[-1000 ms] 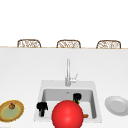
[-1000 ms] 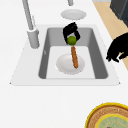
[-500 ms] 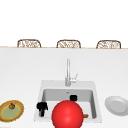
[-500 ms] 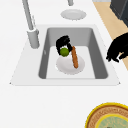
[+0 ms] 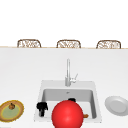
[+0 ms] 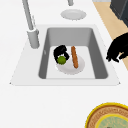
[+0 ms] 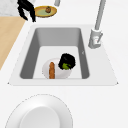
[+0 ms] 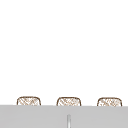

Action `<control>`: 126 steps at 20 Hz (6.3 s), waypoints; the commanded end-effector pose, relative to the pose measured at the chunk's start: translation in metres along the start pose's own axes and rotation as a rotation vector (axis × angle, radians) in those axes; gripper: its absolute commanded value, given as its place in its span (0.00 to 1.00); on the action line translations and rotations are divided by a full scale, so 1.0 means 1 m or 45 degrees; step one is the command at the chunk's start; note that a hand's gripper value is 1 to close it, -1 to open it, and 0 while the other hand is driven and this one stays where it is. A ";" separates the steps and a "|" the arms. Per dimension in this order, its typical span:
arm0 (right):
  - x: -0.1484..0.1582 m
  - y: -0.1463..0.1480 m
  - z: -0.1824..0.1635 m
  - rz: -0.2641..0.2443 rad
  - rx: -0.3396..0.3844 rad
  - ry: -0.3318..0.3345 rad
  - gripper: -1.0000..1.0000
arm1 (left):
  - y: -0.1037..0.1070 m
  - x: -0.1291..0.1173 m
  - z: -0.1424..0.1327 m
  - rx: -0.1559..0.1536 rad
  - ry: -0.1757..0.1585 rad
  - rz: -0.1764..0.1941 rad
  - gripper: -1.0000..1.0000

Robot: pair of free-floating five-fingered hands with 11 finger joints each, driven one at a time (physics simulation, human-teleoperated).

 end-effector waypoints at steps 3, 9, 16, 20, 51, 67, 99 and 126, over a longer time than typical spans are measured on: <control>-0.004 0.031 -0.034 0.019 -0.021 -0.009 1.00 | 0.000 0.000 0.000 0.000 0.000 0.000 0.50; -0.008 0.015 -0.021 -0.020 0.132 -0.037 1.00 | 0.000 0.000 0.000 0.000 0.000 0.000 0.50; 0.002 -0.002 -0.019 -0.004 0.132 -0.013 0.00 | 0.000 0.000 0.000 0.000 0.000 0.000 0.50; -0.004 -0.018 -0.017 -0.016 0.165 -0.032 0.00 | 0.000 0.000 0.000 0.000 0.000 0.000 0.50; -0.062 0.004 0.112 -0.045 0.266 -0.097 0.00 | 0.000 0.000 0.000 0.000 0.000 0.000 0.50; -0.082 0.040 0.087 -0.090 0.335 -0.023 0.00 | 0.000 0.000 0.000 0.000 0.000 0.000 0.50; -0.059 -0.030 0.103 0.063 0.098 0.065 1.00 | 0.000 0.000 0.000 0.000 0.000 0.000 0.50; -0.135 -0.188 0.202 -0.008 0.122 0.007 1.00 | 0.000 0.000 0.000 0.000 0.000 0.000 0.50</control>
